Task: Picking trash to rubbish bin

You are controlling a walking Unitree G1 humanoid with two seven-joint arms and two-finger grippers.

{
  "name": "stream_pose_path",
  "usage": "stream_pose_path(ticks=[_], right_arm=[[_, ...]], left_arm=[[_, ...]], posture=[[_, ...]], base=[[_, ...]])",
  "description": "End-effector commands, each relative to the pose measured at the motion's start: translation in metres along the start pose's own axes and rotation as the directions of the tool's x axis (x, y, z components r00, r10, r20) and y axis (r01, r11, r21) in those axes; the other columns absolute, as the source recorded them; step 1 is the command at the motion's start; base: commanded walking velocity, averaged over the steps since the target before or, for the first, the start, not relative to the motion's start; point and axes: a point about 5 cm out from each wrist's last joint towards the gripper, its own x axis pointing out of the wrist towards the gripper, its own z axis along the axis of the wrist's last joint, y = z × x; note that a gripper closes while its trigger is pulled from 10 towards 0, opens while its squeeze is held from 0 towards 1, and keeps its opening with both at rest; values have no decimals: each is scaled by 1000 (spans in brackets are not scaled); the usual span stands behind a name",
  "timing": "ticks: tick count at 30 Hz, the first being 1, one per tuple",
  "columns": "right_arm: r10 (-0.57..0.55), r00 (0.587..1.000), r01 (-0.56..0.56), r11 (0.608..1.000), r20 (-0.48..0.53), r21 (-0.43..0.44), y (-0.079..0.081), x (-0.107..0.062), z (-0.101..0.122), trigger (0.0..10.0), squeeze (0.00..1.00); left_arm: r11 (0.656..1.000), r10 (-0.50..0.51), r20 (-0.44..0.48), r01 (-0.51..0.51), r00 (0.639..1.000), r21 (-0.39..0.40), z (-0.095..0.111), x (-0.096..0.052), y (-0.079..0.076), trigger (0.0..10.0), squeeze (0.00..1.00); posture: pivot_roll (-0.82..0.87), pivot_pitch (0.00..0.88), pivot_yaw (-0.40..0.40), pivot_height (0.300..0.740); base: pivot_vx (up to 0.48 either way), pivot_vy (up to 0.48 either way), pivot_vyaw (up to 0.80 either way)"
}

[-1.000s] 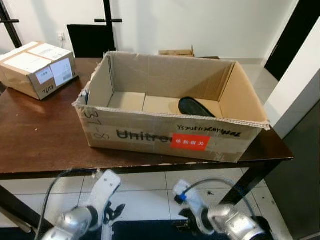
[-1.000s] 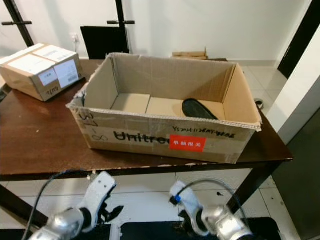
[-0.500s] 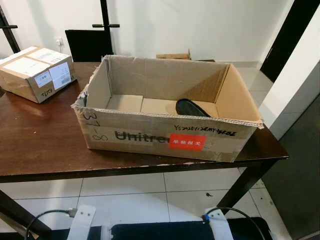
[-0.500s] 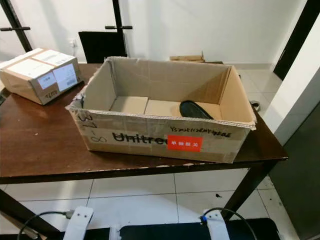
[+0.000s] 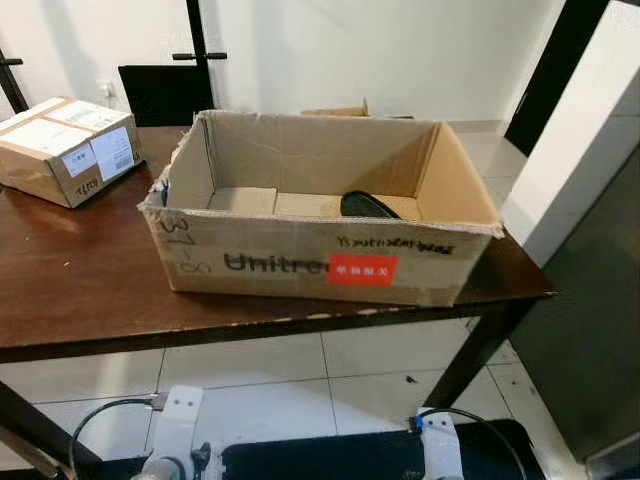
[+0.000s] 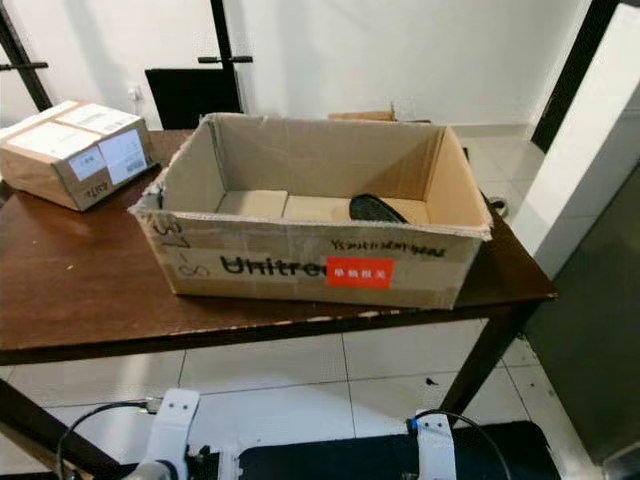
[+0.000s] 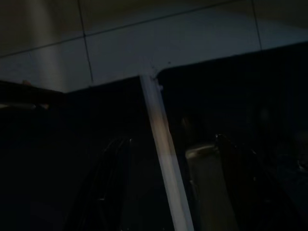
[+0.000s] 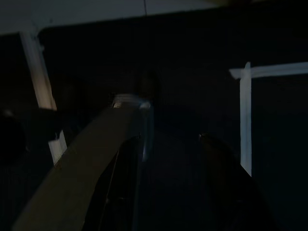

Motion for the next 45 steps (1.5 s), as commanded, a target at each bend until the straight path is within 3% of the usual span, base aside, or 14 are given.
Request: stream_pose_path(ticks=[1,14,28,31,32,36,45], right_arm=[[-2,1000,2,1000,-14,-7,-1,0,-5,10000,0],[-12,1000,12,1000,-5,-12,-4,0,-2,10000,0],[8,1000,-8,1000,9,-13,1,2,3,10000,0],[27,1000,-27,999,9,-45,2,2,4,10000,0],[28,1000,-28,994,-4,-105,2,2,4,10000,0],[29,1000,-29,988,-5,-152,2,2,3,10000,0],[56,998,-55,993,13,-104,4,2,6,10000,0]], left_arm=[[1000,-5,-29,6,1000,5,-11,-1,-4,10000,0],[1000,-14,-21,14,1000,-5,-11,2,-9,10000,0],[1000,-4,-24,3,1000,-10,-12,3,-7,10000,0],[1000,-3,-23,3,1000,-14,-12,3,-7,10000,0],[1000,-2,-16,2,1000,-10,-11,4,-7,10000,0],[1000,-18,2,18,1000,-15,-9,4,-9,10000,0],[999,20,81,-24,997,45,-3,3,-9,10000,0]], posture=[[-30,92,-3,740],[-33,97,-5,740],[-29,101,-4,740],[-29,101,-4,740],[-28,102,-4,740],[-26,102,-4,740],[-25,103,0,740]], base=[[-398,0,0],[-362,0,0],[0,0,0],[0,0,0],[0,0,0],[0,0,800],[0,0,800]])
